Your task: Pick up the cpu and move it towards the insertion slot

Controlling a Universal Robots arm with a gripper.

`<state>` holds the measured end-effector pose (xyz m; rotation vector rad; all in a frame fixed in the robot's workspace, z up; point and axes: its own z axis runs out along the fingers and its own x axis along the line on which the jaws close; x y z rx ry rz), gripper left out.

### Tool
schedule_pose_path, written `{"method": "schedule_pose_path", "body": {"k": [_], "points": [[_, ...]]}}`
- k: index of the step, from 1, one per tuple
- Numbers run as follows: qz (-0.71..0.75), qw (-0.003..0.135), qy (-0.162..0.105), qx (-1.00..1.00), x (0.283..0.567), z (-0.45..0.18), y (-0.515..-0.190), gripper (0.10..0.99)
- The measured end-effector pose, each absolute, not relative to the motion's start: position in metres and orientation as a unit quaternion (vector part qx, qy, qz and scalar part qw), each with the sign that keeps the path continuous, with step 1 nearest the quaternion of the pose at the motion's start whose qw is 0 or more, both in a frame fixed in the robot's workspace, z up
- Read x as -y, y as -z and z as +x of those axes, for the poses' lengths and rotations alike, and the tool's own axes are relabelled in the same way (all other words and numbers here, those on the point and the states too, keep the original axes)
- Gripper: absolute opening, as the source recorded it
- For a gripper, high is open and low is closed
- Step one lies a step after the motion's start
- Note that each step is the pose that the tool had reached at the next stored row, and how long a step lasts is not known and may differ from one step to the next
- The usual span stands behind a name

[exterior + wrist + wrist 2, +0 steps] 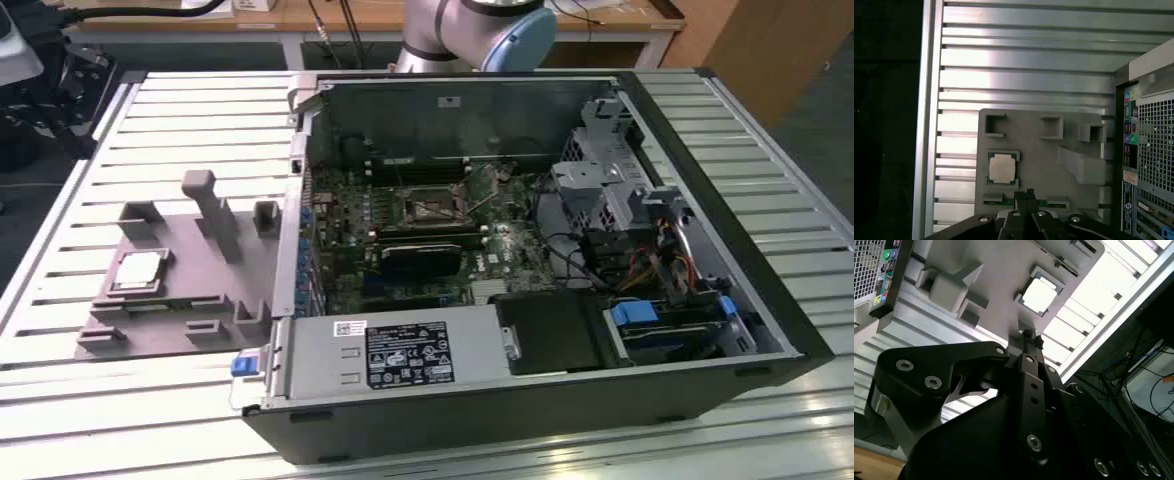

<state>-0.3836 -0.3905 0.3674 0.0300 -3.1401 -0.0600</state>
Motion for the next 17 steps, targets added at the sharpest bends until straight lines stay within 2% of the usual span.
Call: {"method": "schedule_pose_path", "body": {"k": [17], "points": [[0.01,0.0,0.019,1.0,0.3907,-0.3837,-0.3621,0.102]]}}
